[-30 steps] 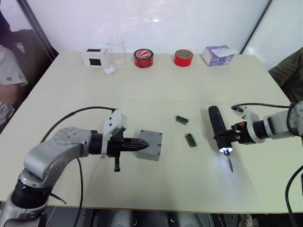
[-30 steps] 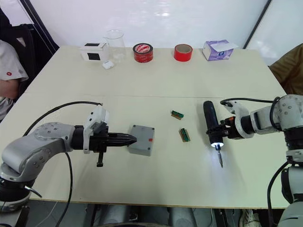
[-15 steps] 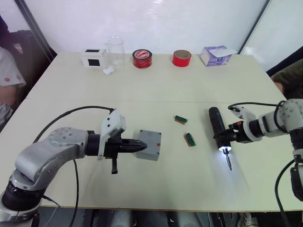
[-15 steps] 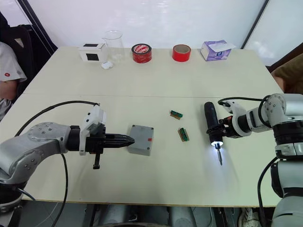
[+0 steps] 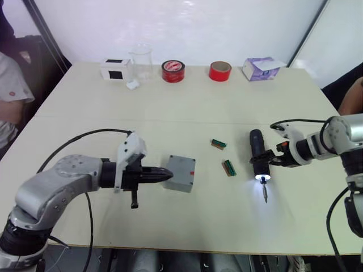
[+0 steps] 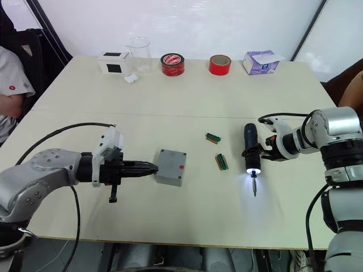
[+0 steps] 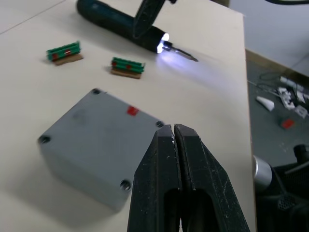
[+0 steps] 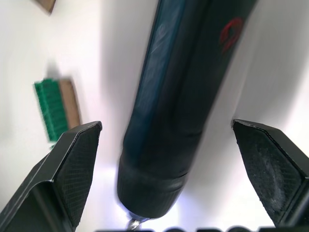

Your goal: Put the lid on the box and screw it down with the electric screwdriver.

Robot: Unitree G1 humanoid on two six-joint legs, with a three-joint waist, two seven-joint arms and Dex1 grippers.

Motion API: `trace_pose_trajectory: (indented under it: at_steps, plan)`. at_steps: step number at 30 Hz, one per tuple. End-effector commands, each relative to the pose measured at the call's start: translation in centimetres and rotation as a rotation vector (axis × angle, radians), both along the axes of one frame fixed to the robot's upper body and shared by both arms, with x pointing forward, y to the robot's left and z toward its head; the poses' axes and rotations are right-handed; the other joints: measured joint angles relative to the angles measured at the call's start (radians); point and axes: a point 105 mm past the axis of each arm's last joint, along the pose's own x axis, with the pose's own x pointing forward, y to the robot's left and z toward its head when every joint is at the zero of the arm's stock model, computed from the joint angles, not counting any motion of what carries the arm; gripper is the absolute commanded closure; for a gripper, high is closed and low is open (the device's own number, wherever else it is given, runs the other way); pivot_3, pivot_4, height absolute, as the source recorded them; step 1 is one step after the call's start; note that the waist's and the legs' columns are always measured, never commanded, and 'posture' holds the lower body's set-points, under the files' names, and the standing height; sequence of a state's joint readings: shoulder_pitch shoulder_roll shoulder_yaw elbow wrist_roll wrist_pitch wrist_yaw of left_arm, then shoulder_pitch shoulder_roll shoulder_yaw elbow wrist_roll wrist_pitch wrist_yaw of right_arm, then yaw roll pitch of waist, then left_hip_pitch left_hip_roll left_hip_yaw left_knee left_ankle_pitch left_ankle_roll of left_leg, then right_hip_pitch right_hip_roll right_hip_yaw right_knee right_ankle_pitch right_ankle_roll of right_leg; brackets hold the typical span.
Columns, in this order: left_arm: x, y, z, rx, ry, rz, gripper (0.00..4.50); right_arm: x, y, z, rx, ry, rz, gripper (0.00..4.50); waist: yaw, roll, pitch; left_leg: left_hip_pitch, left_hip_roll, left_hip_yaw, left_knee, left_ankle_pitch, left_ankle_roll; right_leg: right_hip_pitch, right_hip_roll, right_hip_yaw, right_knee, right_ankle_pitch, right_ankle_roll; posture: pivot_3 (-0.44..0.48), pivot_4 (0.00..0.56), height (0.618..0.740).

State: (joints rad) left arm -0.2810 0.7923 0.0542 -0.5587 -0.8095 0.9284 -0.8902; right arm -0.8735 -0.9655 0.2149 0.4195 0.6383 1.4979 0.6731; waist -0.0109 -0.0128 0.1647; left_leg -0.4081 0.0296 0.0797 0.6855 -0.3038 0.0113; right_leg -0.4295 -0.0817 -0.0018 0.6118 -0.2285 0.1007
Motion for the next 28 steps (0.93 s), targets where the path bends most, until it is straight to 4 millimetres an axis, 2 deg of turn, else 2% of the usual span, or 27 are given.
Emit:
trace_pose_trajectory:
  at_steps: [1,2,4,6,7,11,13,17,21,25,28]
  plan:
    - [0.5,1.6,0.9,-0.039,0.006,0.072,4.50,0.9,0.0,4.3,-0.033,-0.232,0.131,0.01,0.000,0.001,0.001,0.000,0.000,0.000,0.000,0.000,0.000,-0.001,0.000,0.000,0.000,0.000,0.000,0.000,0.150,0.740]
    - [0.5,2.2,0.9,-0.046,0.016,0.095,4.50,0.7,0.3,5.2,-0.021,-0.277,0.166,0.01,-0.001,0.001,0.001,-0.001,0.000,0.000,-0.001,0.000,0.000,-0.002,0.000,0.000,0.001,0.001,0.002,0.000,0.150,0.740]
    - [0.1,3.8,0.4,-0.026,0.052,0.141,4.50,-0.8,1.9,7.3,0.012,-0.448,0.385,0.01,-0.001,0.001,0.001,-0.001,0.001,0.000,-0.002,0.000,0.000,-0.003,0.001,-0.001,0.001,0.002,0.003,0.000,0.150,0.740]
    - [-0.6,4.8,-0.3,0.010,0.086,0.166,4.50,-2.9,3.4,7.7,0.021,-0.559,0.556,0.01,0.000,0.000,0.001,-0.001,0.001,-0.001,-0.004,0.000,0.000,-0.004,0.001,-0.001,0.002,0.000,0.005,0.000,0.150,0.740]
    - [-0.9,5.1,-0.5,0.020,0.099,0.172,4.50,-3.7,3.8,7.4,0.038,-0.578,0.589,0.01,-0.001,0.000,0.001,-0.002,0.002,-0.002,-0.004,-0.001,0.001,-0.003,0.002,-0.002,0.001,0.000,0.006,0.000,0.150,0.740]
    - [-3.9,6.4,-2.3,0.080,0.223,0.174,4.50,-10.6,6.7,3.8,0.224,-0.437,0.791,0.01,0.001,0.000,0.002,0.001,0.003,-0.002,-0.004,-0.001,0.001,-0.001,0.001,-0.002,0.002,-0.002,0.006,0.000,0.150,0.740]
    - [-4.8,6.6,-2.8,0.091,0.254,0.177,4.50,-12.3,7.1,3.1,0.276,-0.396,0.817,0.01,0.001,0.000,0.002,0.001,0.003,-0.001,-0.003,-0.001,0.000,0.000,-0.001,-0.002,0.002,-0.003,0.003,0.000,0.150,0.740]
    - [-5.9,6.6,-3.6,0.071,0.307,0.197,4.50,-14.6,7.7,1.8,0.323,-0.329,0.872,0.01,0.001,-0.001,0.001,0.003,0.002,0.000,0.000,0.001,-0.002,0.002,-0.004,-0.002,0.001,-0.002,-0.001,0.000,0.150,0.740]
    - [-6.9,6.3,-4.8,0.053,0.365,0.208,4.50,-16.0,8.2,1.7,0.425,-0.265,0.875,0.01,0.001,-0.001,0.001,0.007,0.002,0.000,0.000,0.001,-0.003,0.004,-0.004,-0.002,0.001,-0.001,-0.002,0.000,0.150,0.740]
    - [-7.5,5.7,-5.6,0.034,0.386,0.204,4.50,-17.1,8.1,1.5,0.467,-0.227,0.889,0.01,0.002,-0.001,0.001,0.005,0.003,0.000,-0.001,0.001,-0.003,0.002,-0.004,-0.002,0.001,-0.002,-0.002,0.000,0.150,0.740]
    - [-7.1,5.5,-5.8,0.025,0.368,0.210,4.50,-17.2,7.9,1.1,0.471,-0.228,0.891,0.01,0.004,-0.002,0.001,0.004,0.002,-0.001,-0.001,0.001,-0.003,0.002,-0.004,-0.002,0.001,-0.002,-0.002,0.000,0.150,0.740]
